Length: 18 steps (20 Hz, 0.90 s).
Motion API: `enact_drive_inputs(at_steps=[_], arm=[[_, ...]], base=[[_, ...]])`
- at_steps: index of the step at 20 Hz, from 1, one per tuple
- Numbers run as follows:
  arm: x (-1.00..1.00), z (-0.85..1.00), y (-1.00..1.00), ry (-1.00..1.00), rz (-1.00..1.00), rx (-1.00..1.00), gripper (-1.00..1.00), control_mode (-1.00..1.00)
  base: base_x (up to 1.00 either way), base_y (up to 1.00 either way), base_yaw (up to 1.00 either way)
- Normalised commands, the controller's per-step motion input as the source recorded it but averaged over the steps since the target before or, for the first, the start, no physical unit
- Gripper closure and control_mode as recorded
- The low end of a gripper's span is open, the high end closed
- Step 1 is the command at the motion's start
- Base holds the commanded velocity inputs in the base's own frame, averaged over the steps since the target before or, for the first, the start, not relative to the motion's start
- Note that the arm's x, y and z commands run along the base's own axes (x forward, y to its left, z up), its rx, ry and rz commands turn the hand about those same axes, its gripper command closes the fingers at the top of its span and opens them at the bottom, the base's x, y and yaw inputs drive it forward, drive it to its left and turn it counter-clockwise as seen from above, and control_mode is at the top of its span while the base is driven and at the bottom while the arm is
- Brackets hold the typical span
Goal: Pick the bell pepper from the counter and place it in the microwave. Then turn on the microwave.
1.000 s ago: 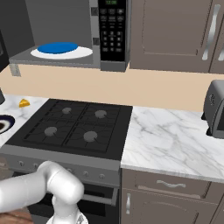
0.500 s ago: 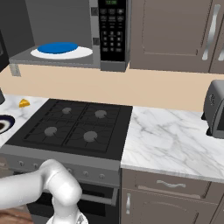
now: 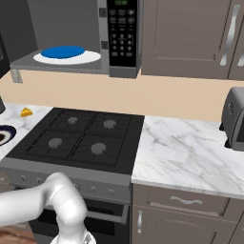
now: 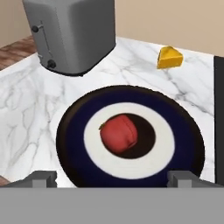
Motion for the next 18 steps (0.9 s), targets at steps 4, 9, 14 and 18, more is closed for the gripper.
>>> enact_drive_inputs(at_steps=[4, 9, 14, 18], arm=[[0.22, -0.15, 0.16, 0.00, 0.04, 0.00, -1.00, -1.00], [0.19, -0.13, 0.24, 0.00, 0.00, 0.00, -1.00, -1.00], [0.21, -0.09, 0.20, 0.01, 0.00, 0.00, -1.00, -1.00], [0.22, -0.03, 0.15, 0.06, 0.00, 0.00, -1.00, -1.00]], base=[[0.00, 0.00, 0.00], [0.00, 0.00, 0.00], [0.00, 0.00, 0.00], [0.00, 0.00, 0.00]])
